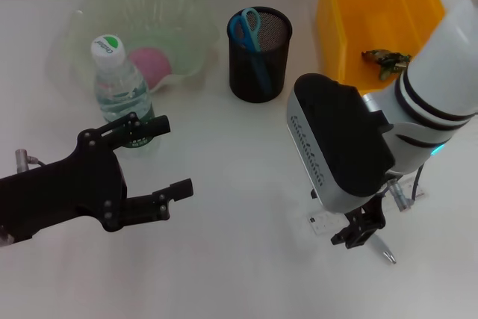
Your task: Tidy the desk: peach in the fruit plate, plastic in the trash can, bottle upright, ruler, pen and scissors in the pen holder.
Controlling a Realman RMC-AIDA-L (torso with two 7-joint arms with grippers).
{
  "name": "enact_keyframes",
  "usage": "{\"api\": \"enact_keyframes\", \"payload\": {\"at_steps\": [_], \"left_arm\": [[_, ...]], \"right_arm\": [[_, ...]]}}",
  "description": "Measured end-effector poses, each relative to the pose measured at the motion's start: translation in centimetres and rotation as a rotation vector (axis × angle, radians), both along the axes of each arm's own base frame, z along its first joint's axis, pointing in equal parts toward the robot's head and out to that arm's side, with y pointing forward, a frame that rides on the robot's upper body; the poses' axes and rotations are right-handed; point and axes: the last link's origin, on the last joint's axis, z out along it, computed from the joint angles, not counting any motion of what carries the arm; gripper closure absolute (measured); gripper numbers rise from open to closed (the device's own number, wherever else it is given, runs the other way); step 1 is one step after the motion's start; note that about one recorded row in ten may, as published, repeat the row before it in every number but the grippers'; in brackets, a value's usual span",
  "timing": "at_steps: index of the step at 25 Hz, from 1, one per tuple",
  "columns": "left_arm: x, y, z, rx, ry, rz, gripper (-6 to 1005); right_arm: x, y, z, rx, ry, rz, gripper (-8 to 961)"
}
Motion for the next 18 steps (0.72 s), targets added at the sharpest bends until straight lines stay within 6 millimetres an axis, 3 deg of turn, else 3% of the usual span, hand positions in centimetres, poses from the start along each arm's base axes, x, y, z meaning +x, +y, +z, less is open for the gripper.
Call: {"api": "enact_keyframes", "payload": {"at_steps": [18], "left_arm": [[0.2, -0.1, -0.1, -0.006, 0.006, -0.013, 133]], "right_arm": [[0.6, 1.2, -1.8, -0.013, -0.02, -0.034, 319]]}}
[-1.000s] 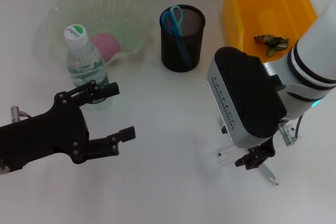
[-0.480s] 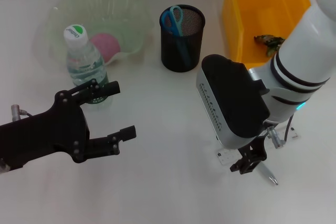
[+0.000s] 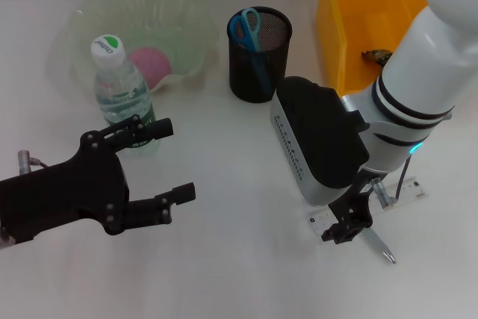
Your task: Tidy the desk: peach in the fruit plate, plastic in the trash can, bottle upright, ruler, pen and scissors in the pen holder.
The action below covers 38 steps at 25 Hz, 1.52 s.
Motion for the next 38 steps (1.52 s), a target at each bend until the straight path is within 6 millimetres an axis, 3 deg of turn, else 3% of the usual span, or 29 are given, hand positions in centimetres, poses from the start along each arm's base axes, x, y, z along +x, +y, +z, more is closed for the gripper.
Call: {"api": "enact_keyframes", "payload": {"at_steps": [5, 8, 24, 35, 38], "left_arm": [[0.03, -0.03, -0.08, -0.001, -0.002, 0.0, 133], [0.04, -0.03, -0.12, -0.001, -0.003, -0.001, 133], [0.14, 0.04, -0.03, 0.002, 0.0, -0.006, 133], [0.15, 0.0, -0.01, 0.0, -0.002, -0.007, 133], [0.18, 0.03, -0.02, 0.0, -0.002, -0.008, 133]], "right_arm": [[0.35, 0.18, -0.15, -0.001, -0.012, -0.015, 346], [0.55, 0.34, -0.27, 0.004, -0.02, -0.028, 553], [-0.01, 0.36, 0.06, 0.036, -0.005, -0.051, 648], [-0.29, 0.35, 0.19, 0.052, 0.008, -0.051, 489], [-0.07, 0.44, 0.09, 0.055, 0.007, -0.058, 364]]}}
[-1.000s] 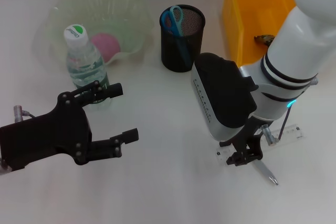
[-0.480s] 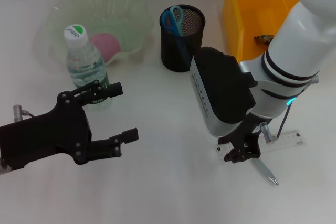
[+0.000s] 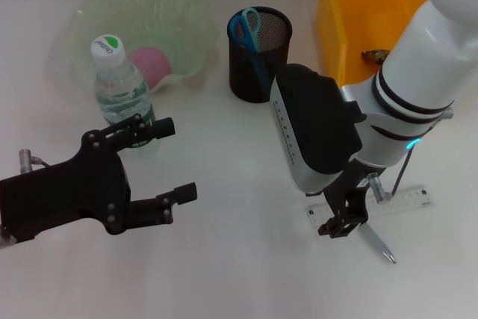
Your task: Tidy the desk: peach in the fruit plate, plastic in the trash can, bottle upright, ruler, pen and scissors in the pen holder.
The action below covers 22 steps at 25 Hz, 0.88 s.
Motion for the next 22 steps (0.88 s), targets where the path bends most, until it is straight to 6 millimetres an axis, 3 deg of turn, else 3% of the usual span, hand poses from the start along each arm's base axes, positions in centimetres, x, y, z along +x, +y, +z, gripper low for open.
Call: {"api": "enact_keyframes", "payload": {"at_steps": [22], "left_arm": [[0.1, 0.1, -0.1, 0.003, 0.0, -0.003, 133]], "right_arm": [[1.3, 0.6, -0.6, 0.006, -0.029, -0.038, 461]]}}
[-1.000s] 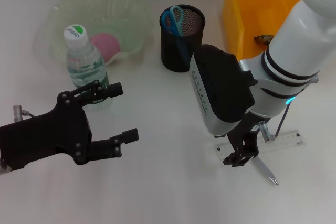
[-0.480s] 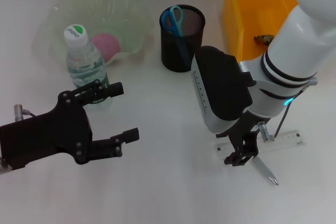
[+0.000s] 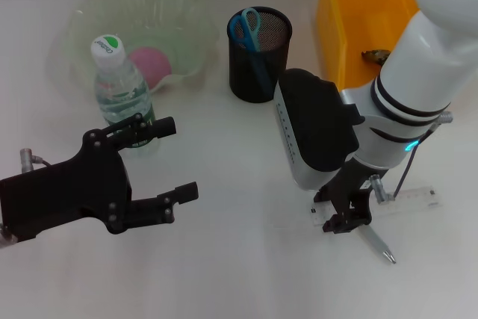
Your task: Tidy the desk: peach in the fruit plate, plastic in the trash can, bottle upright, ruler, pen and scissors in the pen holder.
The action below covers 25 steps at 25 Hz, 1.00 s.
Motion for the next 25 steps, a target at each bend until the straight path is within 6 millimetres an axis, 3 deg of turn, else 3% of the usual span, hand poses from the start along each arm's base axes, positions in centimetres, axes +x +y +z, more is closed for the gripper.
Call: {"api": "enact_keyframes", "payload": {"at_steps": [5, 7, 10, 11, 12, 15, 16, 17, 19, 20, 21, 22, 25], "left_arm": [[0.0, 0.0, 0.0, 0.0, 0.001, 0.0, 133], [0.0, 0.0, 0.1, 0.0, 0.001, -0.002, 133], [0.0, 0.0, 0.1, -0.001, 0.0, -0.003, 133], [0.1, -0.1, 0.1, 0.0, -0.005, -0.006, 133], [0.1, -0.1, 0.1, 0.0, -0.005, -0.006, 133], [0.0, -0.1, 0.2, 0.001, -0.006, -0.005, 133], [0.0, -0.1, 0.2, 0.003, -0.007, -0.006, 133], [0.0, -0.1, 0.2, 0.003, -0.007, -0.006, 133], [0.0, -0.3, 0.2, 0.004, -0.008, -0.008, 133], [-0.1, -0.3, 0.2, 0.005, -0.008, -0.008, 133], [-0.1, -0.3, 0.2, 0.005, -0.008, -0.008, 133], [-0.1, -0.3, 0.2, 0.005, -0.008, -0.008, 133], [-0.1, -0.3, 0.2, 0.005, -0.008, -0.008, 133]], "right_arm": [[-0.6, 0.0, 0.2, 0.005, 0.013, 0.011, 575], [-1.1, 0.2, 0.7, 0.017, 0.033, 0.012, 575], [-2.5, 0.8, 2.4, 0.07, 0.11, 0.011, 576], [-3.6, 1.4, 4.0, 0.132, 0.191, 0.021, 576], [-3.6, 1.4, 4.0, 0.132, 0.191, 0.021, 576], [-5.8, 2.7, 7.6, 0.283, 0.386, 0.047, 576], [-7.2, 3.9, 10.4, 0.426, 0.581, 0.073, 576], [-7.2, 3.9, 10.4, 0.426, 0.581, 0.073, 576], [-7.8, 4.8, 12.4, 0.552, 0.783, 0.112, 576], [-8.0, 5.3, 13.2, 0.618, 0.903, 0.137, 576], [-7.7, 6.3, 14.4, 0.721, 1.129, 0.146, 576], [-7.7, 6.3, 14.4, 0.721, 1.129, 0.146, 576], [-6.5, 8.0, 15.3, 0.837, 1.387, 0.087, 576]]}}
